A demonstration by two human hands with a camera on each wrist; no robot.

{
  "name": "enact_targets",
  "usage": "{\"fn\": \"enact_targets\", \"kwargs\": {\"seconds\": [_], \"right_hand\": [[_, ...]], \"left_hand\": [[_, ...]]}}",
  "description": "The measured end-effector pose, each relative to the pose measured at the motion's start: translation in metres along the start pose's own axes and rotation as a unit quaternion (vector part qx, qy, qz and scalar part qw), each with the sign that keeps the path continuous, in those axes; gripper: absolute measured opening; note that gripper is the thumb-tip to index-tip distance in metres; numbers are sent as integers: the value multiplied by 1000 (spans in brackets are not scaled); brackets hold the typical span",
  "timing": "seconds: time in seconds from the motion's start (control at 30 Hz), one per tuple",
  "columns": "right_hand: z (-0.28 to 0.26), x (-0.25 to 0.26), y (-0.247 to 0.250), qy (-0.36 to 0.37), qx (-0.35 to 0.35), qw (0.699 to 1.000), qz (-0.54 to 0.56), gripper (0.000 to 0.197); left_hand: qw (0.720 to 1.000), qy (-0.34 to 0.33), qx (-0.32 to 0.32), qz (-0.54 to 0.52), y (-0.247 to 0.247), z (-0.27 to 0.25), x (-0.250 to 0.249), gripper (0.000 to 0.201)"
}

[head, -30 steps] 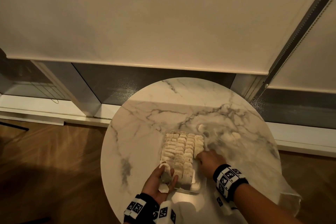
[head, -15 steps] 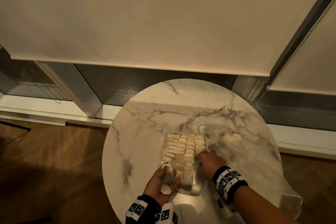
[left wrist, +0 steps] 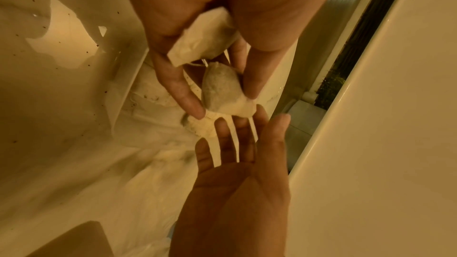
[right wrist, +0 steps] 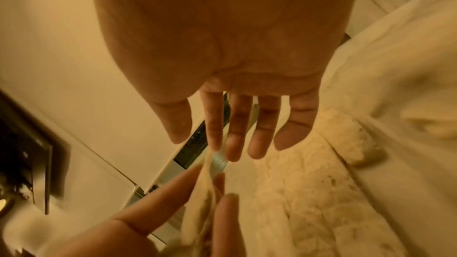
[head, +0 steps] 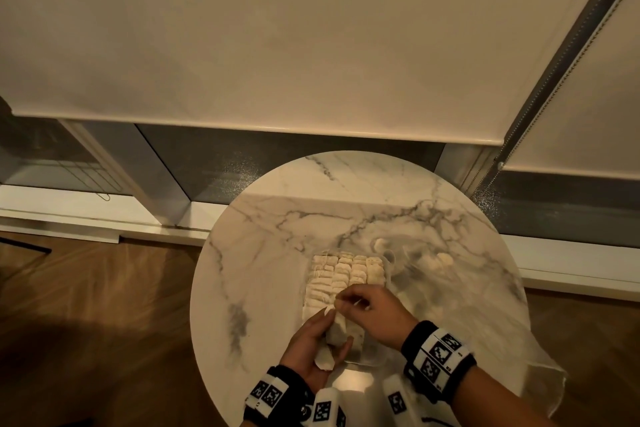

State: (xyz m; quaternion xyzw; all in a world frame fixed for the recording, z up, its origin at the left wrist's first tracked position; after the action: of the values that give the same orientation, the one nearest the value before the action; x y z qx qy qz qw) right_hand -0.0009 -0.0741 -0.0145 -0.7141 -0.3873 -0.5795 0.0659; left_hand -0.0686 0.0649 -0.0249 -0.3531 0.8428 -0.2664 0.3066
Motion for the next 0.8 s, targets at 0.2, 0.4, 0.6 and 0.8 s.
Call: {"fn": "enact_targets", "kwargs": {"seconds": [0.2,0.4,0.6,0.8], "right_hand": [[0,2,-4,-6,-6,998,58,2],[2,-6,1,-46,26,997,59,7],[-1,-4,11,-59,62,996,20,6],[-2,2,40,-10,-245,969,-15,4]], "left_hand": [[999,-12,20,24,-2,-5,0,28],[1000,-19,-4,12,2,-7,0,16],[999,4,-24,-31,0,-8,-2,17],[993,31,-82,-73,14,-4,-10,16]]}}
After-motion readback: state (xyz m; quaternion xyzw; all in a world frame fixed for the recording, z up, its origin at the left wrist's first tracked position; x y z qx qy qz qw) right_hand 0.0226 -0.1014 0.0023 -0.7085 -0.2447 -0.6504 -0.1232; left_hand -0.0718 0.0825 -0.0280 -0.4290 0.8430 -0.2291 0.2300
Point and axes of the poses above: each hand's wrist, its own z-axis towards the middle knuckle, its own y-axis out of the back of the hand, x = y × z, the point moved 1 cm from there along z, towards the middle knuckle, and after that the axes turned 8 degrees about x, right-handed, at the moved point
